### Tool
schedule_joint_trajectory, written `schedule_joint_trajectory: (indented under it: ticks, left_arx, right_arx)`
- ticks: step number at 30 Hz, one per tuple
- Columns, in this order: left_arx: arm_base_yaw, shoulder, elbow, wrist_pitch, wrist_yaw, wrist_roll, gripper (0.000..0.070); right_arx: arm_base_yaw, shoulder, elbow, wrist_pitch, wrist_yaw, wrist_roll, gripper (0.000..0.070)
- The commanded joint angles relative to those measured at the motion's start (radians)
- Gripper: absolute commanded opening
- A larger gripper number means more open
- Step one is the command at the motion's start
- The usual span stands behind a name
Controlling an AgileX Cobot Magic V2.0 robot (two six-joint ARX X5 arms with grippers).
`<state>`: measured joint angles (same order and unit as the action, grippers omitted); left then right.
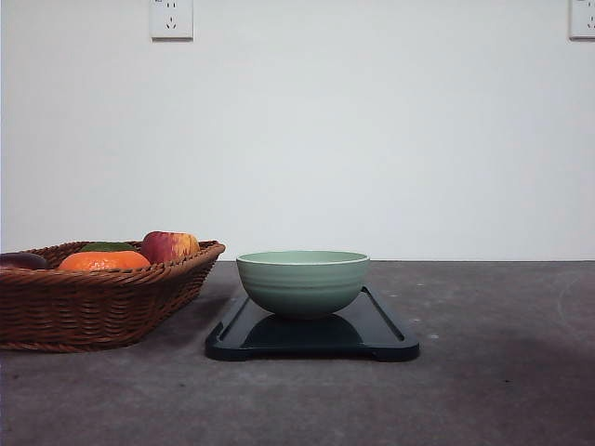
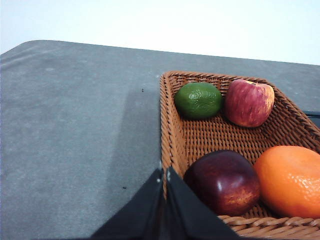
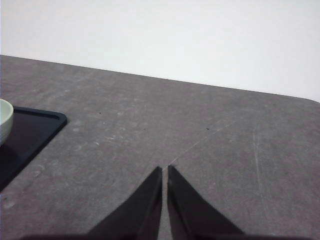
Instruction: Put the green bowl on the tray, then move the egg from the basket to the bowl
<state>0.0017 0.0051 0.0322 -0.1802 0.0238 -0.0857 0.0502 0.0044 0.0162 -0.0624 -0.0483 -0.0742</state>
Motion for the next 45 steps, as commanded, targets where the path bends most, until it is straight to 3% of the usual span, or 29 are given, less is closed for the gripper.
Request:
schedule_joint_trajectory:
  ticks: [1, 45]
  left_arx:
    - [0.001, -0.002, -0.018, -0.002, -0.002, 0.014, 0.0]
    - [0.001, -0.002, -0.018, -0.002, -0.002, 0.014, 0.0]
  right_arx:
    - [0.0, -0.001, -0.004, 0.015, 0.003, 0.01, 0.0011]
    - [0.0, -0.001, -0.004, 0.015, 0.003, 0.01, 0.0011]
